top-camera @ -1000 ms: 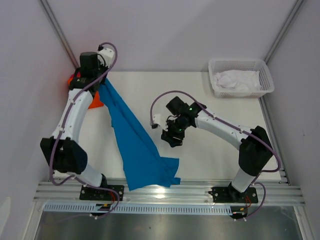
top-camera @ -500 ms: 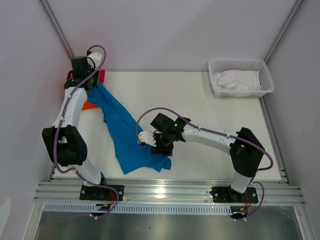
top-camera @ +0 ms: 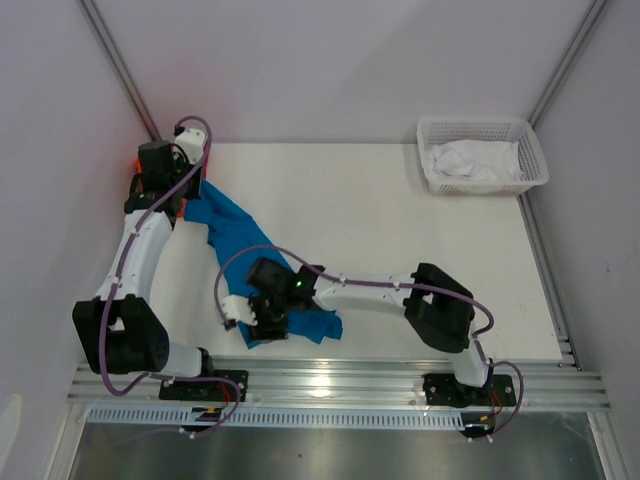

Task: Fold and stack the t-shirts
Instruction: Flatten the tshirt out

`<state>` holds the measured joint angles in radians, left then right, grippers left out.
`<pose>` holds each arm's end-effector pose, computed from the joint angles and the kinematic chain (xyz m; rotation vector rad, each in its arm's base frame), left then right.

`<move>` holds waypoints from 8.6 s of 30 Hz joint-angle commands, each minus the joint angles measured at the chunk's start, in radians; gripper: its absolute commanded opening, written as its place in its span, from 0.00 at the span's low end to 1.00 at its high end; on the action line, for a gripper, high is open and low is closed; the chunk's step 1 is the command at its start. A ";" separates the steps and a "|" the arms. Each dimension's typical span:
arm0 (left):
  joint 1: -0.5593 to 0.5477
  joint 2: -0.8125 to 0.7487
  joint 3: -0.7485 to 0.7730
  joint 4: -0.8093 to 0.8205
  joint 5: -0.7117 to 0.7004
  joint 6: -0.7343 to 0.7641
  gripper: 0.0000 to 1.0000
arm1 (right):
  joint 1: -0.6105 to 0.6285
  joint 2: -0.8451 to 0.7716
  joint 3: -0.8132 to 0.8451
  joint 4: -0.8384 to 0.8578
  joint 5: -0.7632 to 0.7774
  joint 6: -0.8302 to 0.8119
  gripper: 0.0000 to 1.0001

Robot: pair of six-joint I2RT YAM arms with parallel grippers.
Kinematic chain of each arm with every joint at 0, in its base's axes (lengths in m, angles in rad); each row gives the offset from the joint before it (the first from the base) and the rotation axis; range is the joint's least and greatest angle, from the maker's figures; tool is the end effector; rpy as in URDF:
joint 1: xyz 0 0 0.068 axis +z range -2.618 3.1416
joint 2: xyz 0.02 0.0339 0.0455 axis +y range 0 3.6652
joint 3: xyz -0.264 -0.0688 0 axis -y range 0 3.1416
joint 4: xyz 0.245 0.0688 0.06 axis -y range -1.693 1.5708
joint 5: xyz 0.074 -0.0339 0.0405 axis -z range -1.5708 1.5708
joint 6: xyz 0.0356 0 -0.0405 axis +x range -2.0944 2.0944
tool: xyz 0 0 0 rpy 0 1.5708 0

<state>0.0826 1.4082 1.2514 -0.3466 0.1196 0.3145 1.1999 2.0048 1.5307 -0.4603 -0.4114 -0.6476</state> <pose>0.3237 0.0225 0.3423 0.3124 2.0488 0.1198 0.1461 0.4150 0.2088 -2.1338 1.3932 0.7387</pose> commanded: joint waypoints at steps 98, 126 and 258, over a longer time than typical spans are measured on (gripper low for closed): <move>0.000 -0.337 0.925 -0.482 0.256 -0.115 0.00 | -1.143 -0.656 0.637 -0.529 0.062 0.167 0.00; 0.000 -0.298 1.073 -0.672 0.285 -0.094 0.00 | -1.168 -0.703 0.695 -0.666 0.076 0.195 0.00; -0.210 0.531 0.453 0.161 -0.244 0.118 0.00 | -1.017 0.376 0.710 -0.063 0.245 0.042 0.00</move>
<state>-0.1352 1.9877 1.6939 -0.2111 -0.1280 0.4591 0.1753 2.3966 2.1277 -0.6849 0.0101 -0.5247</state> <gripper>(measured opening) 0.003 0.002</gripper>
